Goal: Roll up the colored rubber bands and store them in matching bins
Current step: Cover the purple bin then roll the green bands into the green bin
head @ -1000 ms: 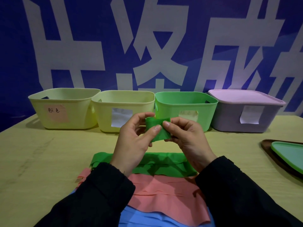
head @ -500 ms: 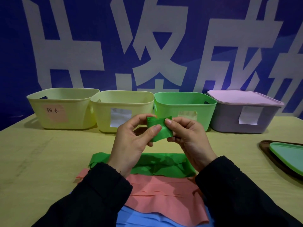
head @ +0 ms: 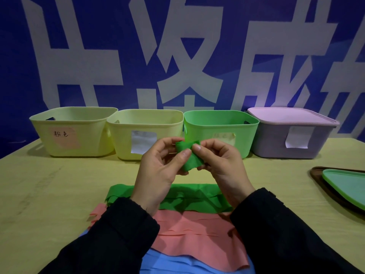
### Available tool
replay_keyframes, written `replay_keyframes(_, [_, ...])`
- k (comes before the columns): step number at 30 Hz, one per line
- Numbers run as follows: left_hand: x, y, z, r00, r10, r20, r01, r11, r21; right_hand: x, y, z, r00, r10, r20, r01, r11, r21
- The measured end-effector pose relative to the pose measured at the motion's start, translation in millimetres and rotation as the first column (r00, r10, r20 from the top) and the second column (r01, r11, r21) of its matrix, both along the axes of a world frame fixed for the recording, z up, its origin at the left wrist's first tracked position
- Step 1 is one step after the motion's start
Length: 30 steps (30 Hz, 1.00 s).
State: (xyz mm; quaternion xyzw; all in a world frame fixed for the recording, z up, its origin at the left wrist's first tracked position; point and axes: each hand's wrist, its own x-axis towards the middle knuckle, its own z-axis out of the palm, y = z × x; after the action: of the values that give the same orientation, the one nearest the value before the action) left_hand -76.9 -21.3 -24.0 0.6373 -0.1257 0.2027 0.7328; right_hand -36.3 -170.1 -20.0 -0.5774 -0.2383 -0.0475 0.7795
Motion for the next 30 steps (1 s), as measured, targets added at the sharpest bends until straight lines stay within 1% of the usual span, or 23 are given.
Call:
replay_keyframes(3, [1.7, 2.2, -1.1, 1.000, 0.017, 0.010, -0.017, 1.000, 0.007, -0.3, -2.5, 1.1, 0.999, 0.036, -0.015, -0.036, 0.999, 0.033])
replay_keyframes(6, [1.0, 1.4, -0.1, 1.000, -0.018, 0.016, 0.017, 1.000, 0.022, -0.2, -2.2, 1.2, 0.999, -0.022, 0.024, 0.022, 1.000, -0.014])
replay_keyframes(10, [0.8, 0.6, -1.8, 1.000, -0.028, 0.001, 0.028, 0.998, 0.061, -3.3, 1.2, -1.7, 0.974, -0.133, 0.181, 0.157, 0.980, -0.123])
replay_keyframes(12, [1.4, 1.4, -3.0, 1.000, -0.009, 0.000, 0.009, 0.998, 0.059, -6.5, 4.2, -2.8, 0.959, -0.163, 0.233, 0.197, 0.971, -0.132])
replay_keyframes(17, [1.5, -0.1, -1.9, 0.999, -0.011, 0.037, 0.008, 0.997, 0.078, -5.9, 5.3, -3.2, 0.946, -0.213, 0.246, 0.242, 0.966, -0.093])
replay_keyframes(22, [2.8, -0.2, -3.7, 0.999, -0.030, 0.024, 0.028, 0.996, 0.085, -2.7, 2.2, -2.8, 0.945, -0.236, 0.226, 0.268, 0.955, -0.127])
replay_keyframes(24, [2.8, 1.1, -3.0, 0.999, -0.050, 0.011, 0.049, 0.995, 0.086, -1.5, 1.6, -2.4, 0.962, -0.212, 0.169, 0.239, 0.959, -0.154])
replay_keyframes(25, [2.5, 1.4, -2.3, 0.997, -0.073, 0.005, 0.073, 0.995, 0.069, -1.4, 1.0, -1.9, 0.978, -0.180, 0.100, 0.194, 0.969, -0.151])
replay_keyframes(28, [0.6, 2.3, -1.6, 0.987, -0.160, 0.019, 0.160, 0.987, 0.022, -3.2, -2.1, 1.3, 0.991, 0.008, -0.132, -0.024, 0.993, -0.119])
replay_keyframes(30, [-0.5, 3.1, -0.8, 0.974, -0.223, 0.026, 0.223, 0.975, -0.011, -4.9, -4.1, 1.7, 0.970, 0.118, -0.212, -0.140, 0.986, -0.092])
